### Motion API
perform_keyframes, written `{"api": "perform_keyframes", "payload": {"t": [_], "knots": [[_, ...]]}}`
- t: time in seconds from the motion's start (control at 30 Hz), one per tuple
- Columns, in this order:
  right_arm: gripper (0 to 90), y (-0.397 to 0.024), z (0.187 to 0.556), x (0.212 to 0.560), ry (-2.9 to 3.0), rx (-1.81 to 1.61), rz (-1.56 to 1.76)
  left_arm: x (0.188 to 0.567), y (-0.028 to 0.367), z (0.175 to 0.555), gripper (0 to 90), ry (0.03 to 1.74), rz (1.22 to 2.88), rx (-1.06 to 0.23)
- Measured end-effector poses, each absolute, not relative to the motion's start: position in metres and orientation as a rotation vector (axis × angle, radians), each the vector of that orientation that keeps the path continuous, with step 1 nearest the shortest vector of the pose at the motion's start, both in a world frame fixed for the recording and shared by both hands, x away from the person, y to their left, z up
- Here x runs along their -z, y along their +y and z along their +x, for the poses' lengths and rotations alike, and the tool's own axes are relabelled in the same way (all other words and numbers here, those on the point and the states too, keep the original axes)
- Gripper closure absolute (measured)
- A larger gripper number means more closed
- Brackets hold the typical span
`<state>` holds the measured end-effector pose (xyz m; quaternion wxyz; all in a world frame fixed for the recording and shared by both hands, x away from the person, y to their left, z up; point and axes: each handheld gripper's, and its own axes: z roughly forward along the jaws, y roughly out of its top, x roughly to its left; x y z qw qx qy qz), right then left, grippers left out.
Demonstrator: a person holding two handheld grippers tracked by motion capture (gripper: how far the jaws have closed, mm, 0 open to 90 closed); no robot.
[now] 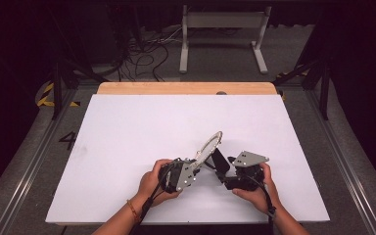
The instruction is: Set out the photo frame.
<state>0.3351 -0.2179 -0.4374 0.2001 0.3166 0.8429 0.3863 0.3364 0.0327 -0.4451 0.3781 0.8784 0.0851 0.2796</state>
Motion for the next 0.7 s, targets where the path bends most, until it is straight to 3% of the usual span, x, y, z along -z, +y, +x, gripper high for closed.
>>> {"api": "perform_keyframes", "payload": {"t": [0.1, 0.23, 0.4, 0.7], "knots": [[32.0, -0.218, 0.335, 0.439, 2.357, -1.077, 0.879, 0.450, 0.031, 0.342, 54.1, 0.250, 2.250, -0.691], [32.0, -0.217, 0.335, 0.440, 2.364, -1.072, 0.881, 0.453, 0.030, 0.346, 54.3, 0.267, 2.245, -0.663], [31.4, -0.217, 0.336, 0.442, 2.370, -1.070, 0.882, 0.454, 0.029, 0.349, 70.4, 0.257, 2.254, -0.641], [30.9, -0.216, 0.336, 0.442, 2.357, -1.051, 0.883, 0.452, 0.027, 0.344, 76.5, 0.252, 2.275, -0.733]]}}
